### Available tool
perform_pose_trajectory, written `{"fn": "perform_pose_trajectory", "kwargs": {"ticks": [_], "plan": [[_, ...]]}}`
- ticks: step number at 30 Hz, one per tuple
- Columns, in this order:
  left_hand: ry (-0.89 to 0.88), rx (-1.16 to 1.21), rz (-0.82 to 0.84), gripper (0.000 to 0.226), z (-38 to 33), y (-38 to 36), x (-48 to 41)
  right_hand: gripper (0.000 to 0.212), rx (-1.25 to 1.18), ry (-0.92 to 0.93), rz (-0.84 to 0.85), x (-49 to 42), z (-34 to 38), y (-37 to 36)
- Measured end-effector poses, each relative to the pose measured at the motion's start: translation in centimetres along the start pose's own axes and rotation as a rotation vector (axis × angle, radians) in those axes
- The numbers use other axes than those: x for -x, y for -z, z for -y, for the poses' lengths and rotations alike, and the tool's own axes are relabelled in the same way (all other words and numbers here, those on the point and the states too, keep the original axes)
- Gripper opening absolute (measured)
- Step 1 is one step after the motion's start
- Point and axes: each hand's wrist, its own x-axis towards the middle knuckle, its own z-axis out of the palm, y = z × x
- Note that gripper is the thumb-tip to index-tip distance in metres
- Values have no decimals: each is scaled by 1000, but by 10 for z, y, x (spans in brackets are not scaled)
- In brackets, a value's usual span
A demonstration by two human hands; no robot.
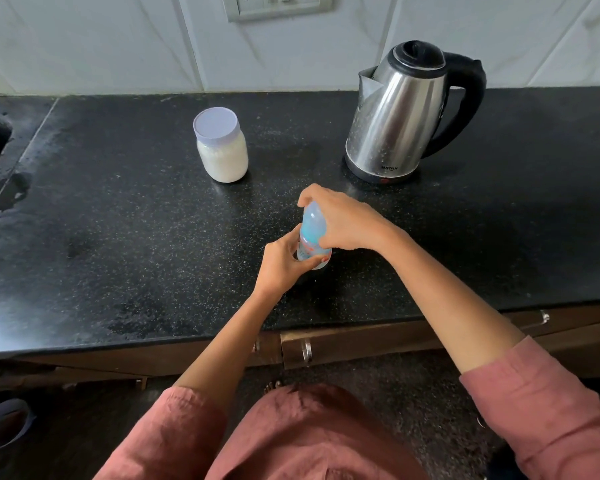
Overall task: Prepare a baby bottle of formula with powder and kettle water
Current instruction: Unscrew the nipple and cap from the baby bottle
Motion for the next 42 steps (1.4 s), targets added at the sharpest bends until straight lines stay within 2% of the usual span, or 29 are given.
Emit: {"fn": "perform_pose_trajectory", "kwargs": {"ticks": [3, 7, 10, 15, 19, 22, 27, 32, 42], "plan": [[13, 9, -4, 56, -1, 0, 0, 60, -152, 59, 64, -3, -7, 4], [32, 4, -12, 54, -1, -1, 0, 67, -78, -43, -74, 0, -8, 3], [33, -6, -8, 55, 0, -1, 0, 60, 27, -102, -128, 3, -2, -1], [27, 10, 1, 52, 0, -1, 0, 45, 19, -44, -90, 4, 1, 5], [30, 20, -2, 56, 1, -1, 0, 47, -113, 29, -63, 6, -2, 20], [53, 44, -17, 63, 2, -2, 0, 46, -231, 21, -110, 11, -11, 32], [58, 23, -36, 61, 0, -3, 2, 55, -307, -114, -240, 28, -45, 35], [46, 8, -50, 61, 1, -6, 4, 56, -337, -374, -345, 45, -95, 2], [24, 7, -99, 56, -1, -12, 7, 59, -266, -430, -507, 50, -132, -49]]}}
